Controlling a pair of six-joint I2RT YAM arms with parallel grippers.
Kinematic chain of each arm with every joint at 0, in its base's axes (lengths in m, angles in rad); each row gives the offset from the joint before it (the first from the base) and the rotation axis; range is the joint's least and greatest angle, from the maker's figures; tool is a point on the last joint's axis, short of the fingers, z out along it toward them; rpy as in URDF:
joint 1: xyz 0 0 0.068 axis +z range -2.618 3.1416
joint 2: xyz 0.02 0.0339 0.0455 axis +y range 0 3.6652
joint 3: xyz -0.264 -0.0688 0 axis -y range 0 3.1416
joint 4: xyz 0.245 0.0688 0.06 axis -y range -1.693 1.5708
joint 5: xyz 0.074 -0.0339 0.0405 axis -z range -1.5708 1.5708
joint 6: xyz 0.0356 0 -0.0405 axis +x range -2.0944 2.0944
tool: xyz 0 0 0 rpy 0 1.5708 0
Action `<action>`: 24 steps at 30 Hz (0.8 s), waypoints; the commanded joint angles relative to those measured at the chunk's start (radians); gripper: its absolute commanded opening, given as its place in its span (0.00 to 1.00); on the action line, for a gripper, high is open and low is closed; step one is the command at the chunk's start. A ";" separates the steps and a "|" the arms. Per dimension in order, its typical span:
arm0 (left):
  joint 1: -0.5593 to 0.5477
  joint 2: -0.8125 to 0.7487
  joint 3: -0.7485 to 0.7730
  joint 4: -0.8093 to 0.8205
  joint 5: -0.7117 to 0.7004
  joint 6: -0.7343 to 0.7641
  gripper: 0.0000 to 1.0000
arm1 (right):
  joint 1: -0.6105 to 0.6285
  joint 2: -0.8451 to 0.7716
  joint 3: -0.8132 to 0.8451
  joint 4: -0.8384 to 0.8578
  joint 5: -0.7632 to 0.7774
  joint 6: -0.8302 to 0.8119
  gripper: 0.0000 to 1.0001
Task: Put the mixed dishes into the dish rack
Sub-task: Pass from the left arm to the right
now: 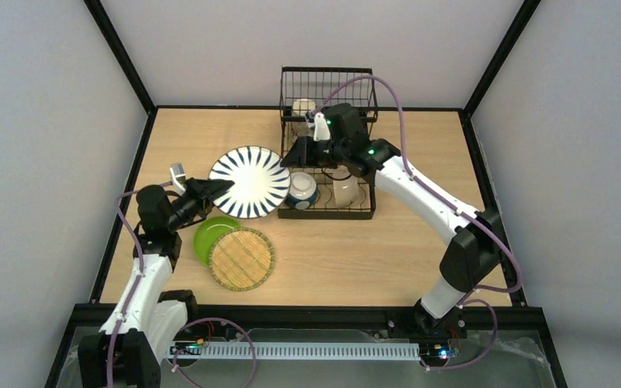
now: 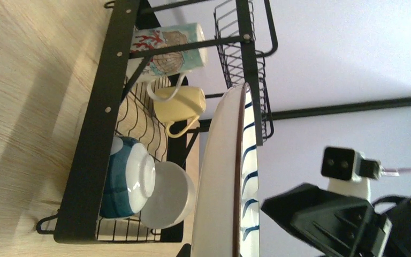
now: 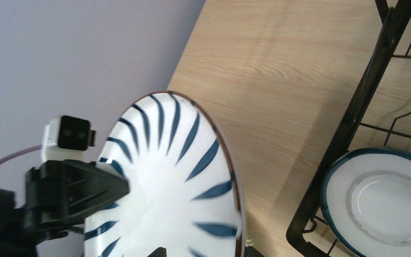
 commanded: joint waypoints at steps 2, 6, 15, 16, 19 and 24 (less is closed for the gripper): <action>0.001 -0.019 -0.013 0.221 -0.069 -0.154 0.02 | -0.025 -0.083 0.033 0.003 -0.040 0.000 0.83; -0.001 -0.013 -0.017 0.286 -0.088 -0.226 0.02 | -0.044 -0.121 -0.023 0.047 -0.082 0.021 0.84; -0.024 -0.023 0.024 0.259 -0.090 -0.267 0.02 | -0.049 -0.157 -0.173 0.199 -0.162 0.084 0.85; -0.029 -0.026 0.026 0.255 -0.091 -0.269 0.02 | -0.049 -0.157 -0.183 0.215 -0.172 0.092 0.85; -0.044 -0.027 0.042 0.224 -0.091 -0.262 0.02 | -0.049 -0.157 -0.203 0.260 -0.198 0.113 0.85; -0.075 -0.032 0.070 0.179 -0.109 -0.241 0.01 | -0.050 -0.157 -0.206 0.285 -0.218 0.125 0.86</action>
